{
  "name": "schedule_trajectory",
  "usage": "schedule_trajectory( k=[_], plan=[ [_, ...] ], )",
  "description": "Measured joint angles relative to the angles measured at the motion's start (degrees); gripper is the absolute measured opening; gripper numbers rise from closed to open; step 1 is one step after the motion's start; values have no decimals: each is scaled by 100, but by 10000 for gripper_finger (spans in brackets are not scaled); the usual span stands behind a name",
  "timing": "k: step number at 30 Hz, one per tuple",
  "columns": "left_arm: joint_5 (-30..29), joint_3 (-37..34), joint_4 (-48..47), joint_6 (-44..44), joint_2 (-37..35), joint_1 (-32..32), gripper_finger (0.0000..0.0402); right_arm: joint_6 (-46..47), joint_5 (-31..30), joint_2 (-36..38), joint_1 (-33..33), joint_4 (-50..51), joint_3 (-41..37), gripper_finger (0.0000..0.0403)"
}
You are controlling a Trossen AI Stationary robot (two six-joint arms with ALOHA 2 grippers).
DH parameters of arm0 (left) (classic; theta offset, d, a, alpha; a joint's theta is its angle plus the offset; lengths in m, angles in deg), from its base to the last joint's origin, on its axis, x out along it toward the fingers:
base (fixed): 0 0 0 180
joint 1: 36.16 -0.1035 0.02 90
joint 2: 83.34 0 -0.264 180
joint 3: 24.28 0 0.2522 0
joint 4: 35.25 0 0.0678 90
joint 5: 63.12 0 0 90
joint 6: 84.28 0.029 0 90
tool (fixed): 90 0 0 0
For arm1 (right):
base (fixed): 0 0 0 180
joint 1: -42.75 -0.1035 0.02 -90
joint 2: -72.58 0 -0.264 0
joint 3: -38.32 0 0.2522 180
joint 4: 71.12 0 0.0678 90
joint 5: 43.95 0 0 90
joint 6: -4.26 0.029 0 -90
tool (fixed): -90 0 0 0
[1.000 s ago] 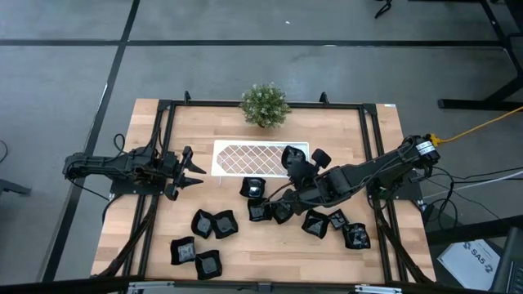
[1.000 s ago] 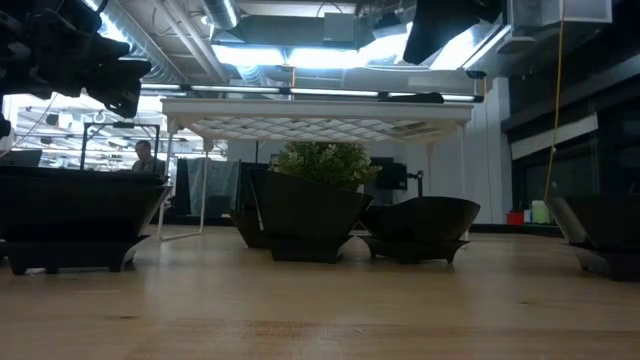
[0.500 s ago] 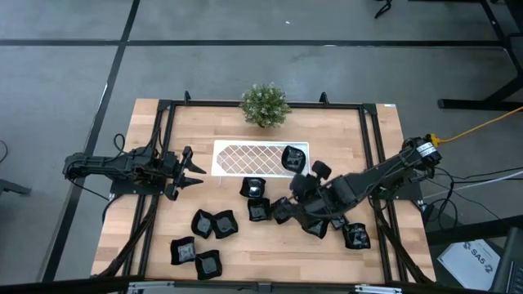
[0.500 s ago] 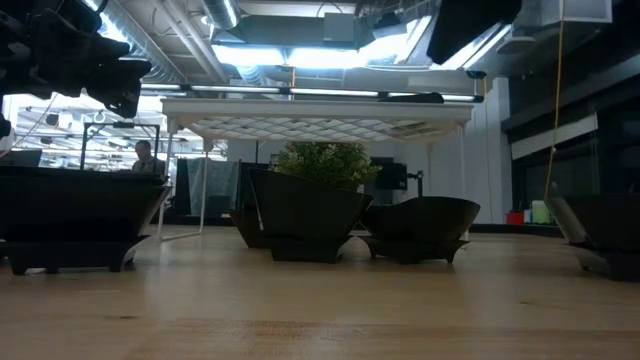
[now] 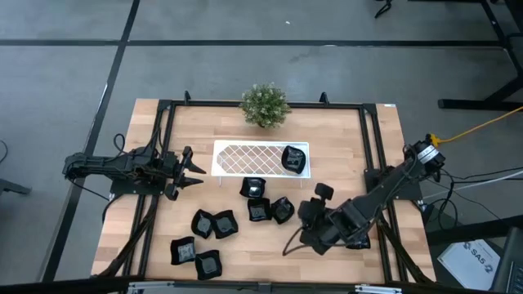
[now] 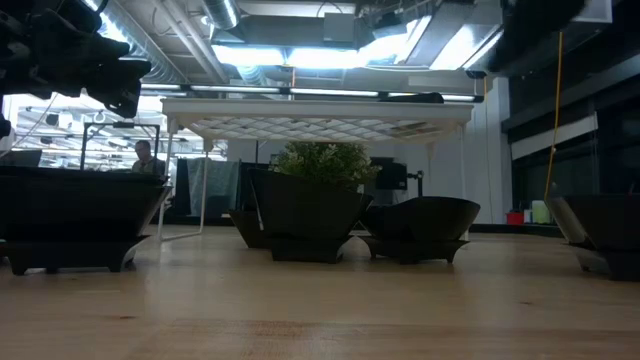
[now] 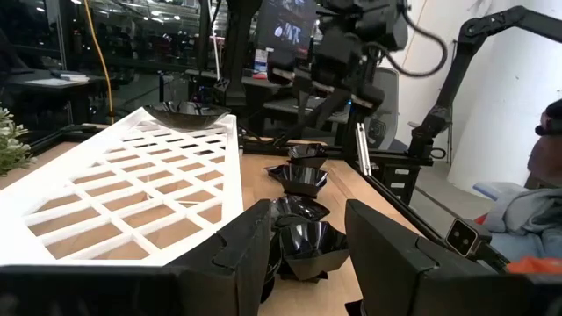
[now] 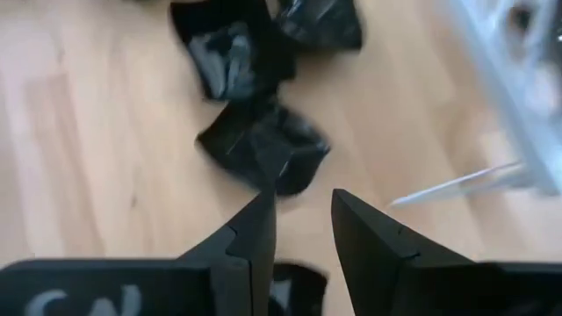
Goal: Pick & Place Mini shaped plates
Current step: Put the black distorted square plate on the shelf
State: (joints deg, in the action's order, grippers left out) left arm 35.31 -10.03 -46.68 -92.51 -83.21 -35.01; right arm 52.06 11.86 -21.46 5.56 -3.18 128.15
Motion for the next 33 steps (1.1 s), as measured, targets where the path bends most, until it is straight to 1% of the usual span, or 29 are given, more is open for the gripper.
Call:
schedule_trajectory(
  k=[2, 5, 8, 10, 12, 14, 20, 33],
  plan=[
    [0, 0, 0, 0, 1, -1, 143, -19, 375, 0, -34, -170, -181, 113],
    [0, 0, 0, -1, 1, -1, 143, -96, 1184, 0, -32, -430, -384, 113],
    [0, 0, 0, 0, 0, -2, 143, -566, 1831, 0, -29, -850, -616, 113],
    [0, 1, 0, 0, 1, -2, 143, -991, 2084, 0, -68, -1016, -717, 113],
    [0, 0, 0, 0, 1, -1, 143, -1243, 2164, 0, -123, -1088, -740, 113],
    [0, -1, 0, 0, 0, -1, 143, -1286, 2172, 0, -154, -1058, -795, 113],
    [0, -1, 0, 0, 1, 0, 143, -707, 2180, -43, -170, -780, -810, 113],
    [0, 1, 0, -1, 0, -2, 143, -468, 2247, -410, -272, -1043, -810, 113]
  ],
)
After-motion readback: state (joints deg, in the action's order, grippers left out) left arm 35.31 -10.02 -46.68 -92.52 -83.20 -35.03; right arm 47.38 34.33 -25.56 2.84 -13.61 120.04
